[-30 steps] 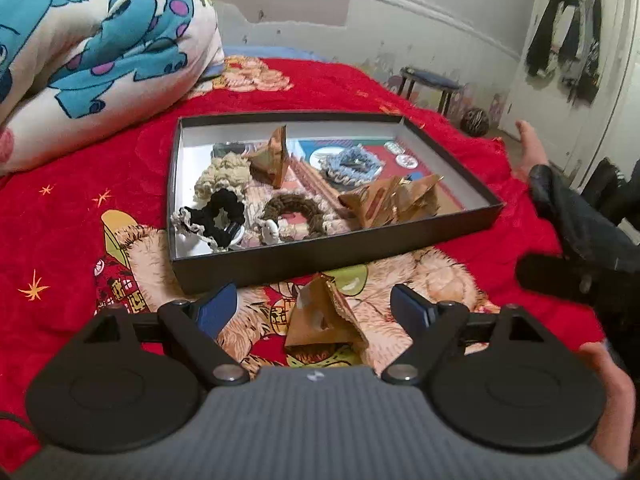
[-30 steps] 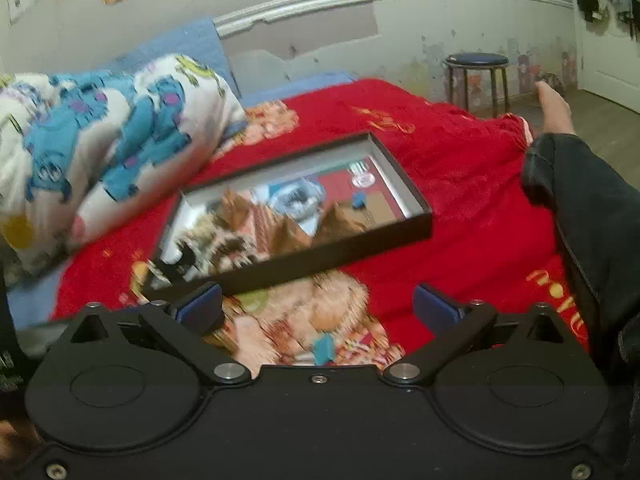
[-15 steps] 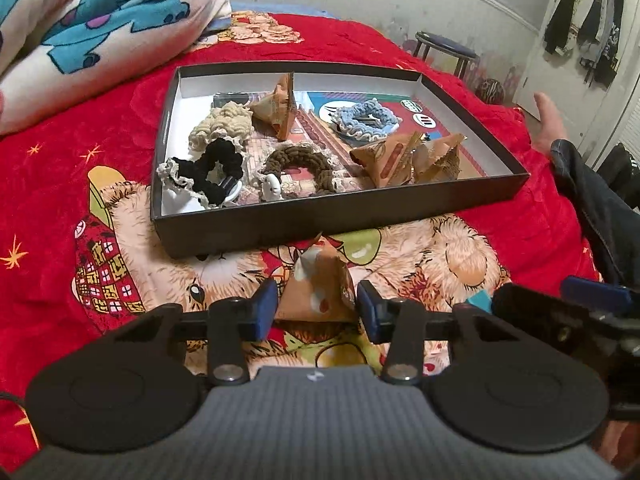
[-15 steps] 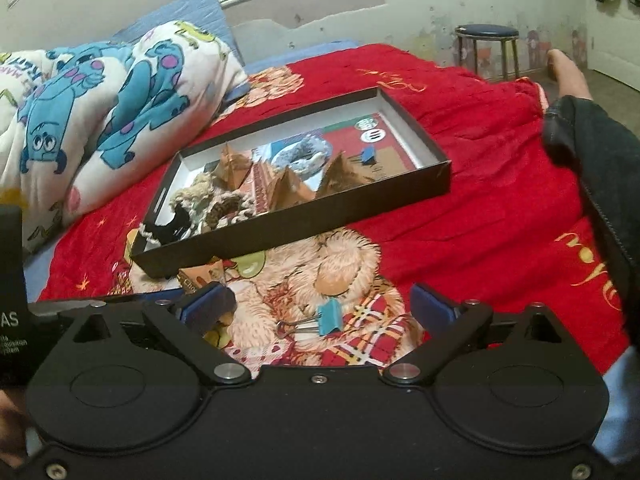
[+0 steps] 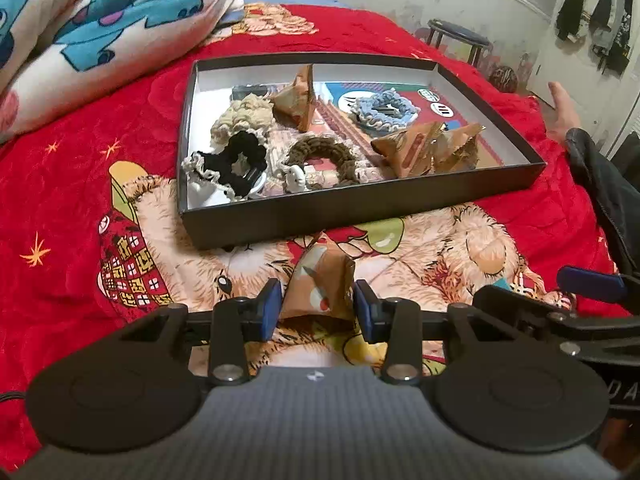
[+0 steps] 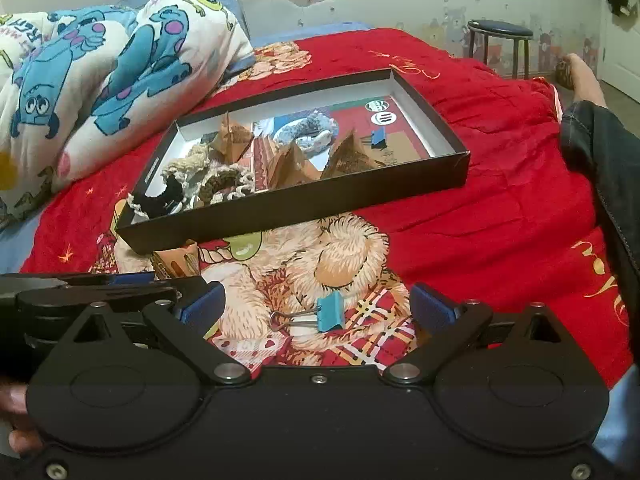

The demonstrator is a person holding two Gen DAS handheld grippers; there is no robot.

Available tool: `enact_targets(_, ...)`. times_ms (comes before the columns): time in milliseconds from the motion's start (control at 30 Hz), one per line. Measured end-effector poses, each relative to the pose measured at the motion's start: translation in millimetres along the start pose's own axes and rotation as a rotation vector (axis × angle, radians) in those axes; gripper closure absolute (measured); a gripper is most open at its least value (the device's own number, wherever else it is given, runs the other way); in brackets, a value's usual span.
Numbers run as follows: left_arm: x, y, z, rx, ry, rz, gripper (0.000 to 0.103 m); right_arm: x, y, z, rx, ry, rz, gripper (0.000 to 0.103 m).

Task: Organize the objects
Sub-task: 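Grasp a brown paper packet with the left gripper while the right grasps a blue binder clip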

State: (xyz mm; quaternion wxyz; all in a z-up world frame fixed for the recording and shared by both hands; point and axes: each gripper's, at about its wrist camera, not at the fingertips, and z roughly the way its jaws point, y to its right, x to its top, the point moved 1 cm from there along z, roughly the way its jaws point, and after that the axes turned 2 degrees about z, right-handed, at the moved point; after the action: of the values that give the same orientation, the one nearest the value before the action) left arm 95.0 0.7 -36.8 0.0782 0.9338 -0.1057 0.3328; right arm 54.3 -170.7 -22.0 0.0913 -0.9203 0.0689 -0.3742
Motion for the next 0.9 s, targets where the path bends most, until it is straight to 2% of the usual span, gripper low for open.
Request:
enact_targets(400,2,-6,1,-0.011,-0.014,-0.021,0.06,-1,0,8,0.005,-0.017,0.037,0.004)
enact_targets(467,2,-6,0,-0.002,-0.015,-0.01,0.06,-1,-1,10,0.001,-0.018,0.031,0.004)
enact_targets(567,2,-7,-1,0.004,-0.021,0.005,0.061,-2,-3,12,0.018,-0.021,0.02,0.01)
enact_targets(767,2,-15,-4,0.015,-0.023,-0.024,0.061,-8,-12,23,0.012,-0.048,-0.034,0.01)
enact_targets(867,3,-16,-3,0.013,-0.026,-0.027,0.061,-14,-18,28,-0.038,-0.037,-0.067,0.019)
enact_targets(900,3,-16,-3,0.014,-0.025,-0.024,0.061,-17,-21,30,-0.07,-0.019,-0.078,0.025)
